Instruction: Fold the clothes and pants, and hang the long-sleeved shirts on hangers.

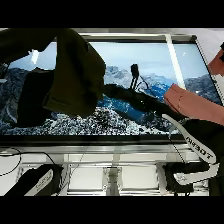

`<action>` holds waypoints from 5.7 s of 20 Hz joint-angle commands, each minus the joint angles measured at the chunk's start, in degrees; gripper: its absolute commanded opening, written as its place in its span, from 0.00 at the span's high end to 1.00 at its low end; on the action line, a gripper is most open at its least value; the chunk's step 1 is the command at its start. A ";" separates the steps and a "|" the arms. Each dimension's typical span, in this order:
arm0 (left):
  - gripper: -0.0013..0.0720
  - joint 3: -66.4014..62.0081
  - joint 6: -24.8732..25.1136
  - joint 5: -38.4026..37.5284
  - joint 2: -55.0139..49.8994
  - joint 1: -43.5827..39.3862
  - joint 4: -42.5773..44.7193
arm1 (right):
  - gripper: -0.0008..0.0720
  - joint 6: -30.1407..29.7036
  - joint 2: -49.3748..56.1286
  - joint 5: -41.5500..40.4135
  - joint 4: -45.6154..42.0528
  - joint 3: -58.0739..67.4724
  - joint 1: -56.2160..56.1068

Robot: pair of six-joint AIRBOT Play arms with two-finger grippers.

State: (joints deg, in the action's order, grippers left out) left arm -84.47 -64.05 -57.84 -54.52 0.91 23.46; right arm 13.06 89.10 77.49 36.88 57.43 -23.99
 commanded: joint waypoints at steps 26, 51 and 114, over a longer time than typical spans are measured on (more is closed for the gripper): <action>0.95 0.02 -37.90 -8.44 12.02 15.12 -1.01 | 0.95 55.89 -33.20 20.94 -66.20 46.12 31.21; 0.95 33.16 7.30 54.16 -4.87 -10.51 9.49 | 0.95 51.69 1.36 -19.65 -97.29 45.92 20.63; 0.80 43.23 4.55 2.51 5.55 -13.07 68.83 | 0.50 54.82 -4.70 1.46 -95.65 9.97 11.91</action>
State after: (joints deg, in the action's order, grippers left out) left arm -41.17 -61.87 -50.11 -51.31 -12.16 94.83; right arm 67.13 85.14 76.88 -59.05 67.90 -11.90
